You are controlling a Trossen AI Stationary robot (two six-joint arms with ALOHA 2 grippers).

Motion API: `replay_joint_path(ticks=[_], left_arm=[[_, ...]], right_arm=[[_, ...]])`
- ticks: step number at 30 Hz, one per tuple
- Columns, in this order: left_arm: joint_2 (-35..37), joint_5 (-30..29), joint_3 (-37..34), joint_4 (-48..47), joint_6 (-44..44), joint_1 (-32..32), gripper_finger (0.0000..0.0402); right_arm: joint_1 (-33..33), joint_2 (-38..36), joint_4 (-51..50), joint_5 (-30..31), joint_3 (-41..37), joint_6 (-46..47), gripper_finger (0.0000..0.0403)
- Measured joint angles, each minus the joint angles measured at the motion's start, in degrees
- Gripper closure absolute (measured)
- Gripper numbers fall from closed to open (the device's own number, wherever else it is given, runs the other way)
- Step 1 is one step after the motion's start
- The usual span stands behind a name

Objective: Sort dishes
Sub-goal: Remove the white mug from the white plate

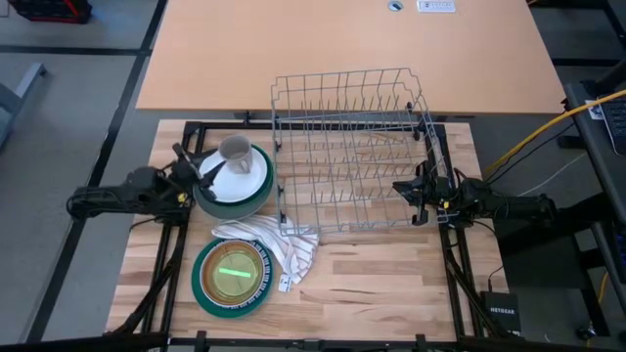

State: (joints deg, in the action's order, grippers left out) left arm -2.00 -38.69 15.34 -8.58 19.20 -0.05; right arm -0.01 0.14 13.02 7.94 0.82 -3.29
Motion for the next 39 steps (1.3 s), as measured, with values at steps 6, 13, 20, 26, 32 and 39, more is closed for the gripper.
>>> replay_joint_path(ticks=[6,13,20,26,32,39], left_arm=[[-6.64,0.24,9.13,-16.79,-8.29,0.00,0.0217],[-19.51,0.59,11.01,-16.34,-7.89,2.34,0.0217],[-32.86,0.61,13.01,-16.64,-6.94,8.44,0.0217],[-39.27,3.83,17.34,-16.66,-5.77,14.11,0.0217],[-42.21,13.32,22.44,-23.70,-8.83,18.68,0.0217],[-42.88,19.48,26.52,-33.27,-8.75,21.82,0.0217]], right_arm=[[0.00,-0.01,0.01,0.00,0.00,-0.01,0.0365],[-0.02,-0.01,0.04,0.00,0.00,0.00,0.0365],[-0.02,-0.02,0.08,0.00,0.00,0.00,0.0365],[-0.01,-0.01,0.08,0.00,0.00,0.00,0.0365],[0.00,0.00,0.10,0.00,0.00,0.00,0.0365],[-0.01,0.00,0.09,0.00,0.00,0.00,0.0365]])
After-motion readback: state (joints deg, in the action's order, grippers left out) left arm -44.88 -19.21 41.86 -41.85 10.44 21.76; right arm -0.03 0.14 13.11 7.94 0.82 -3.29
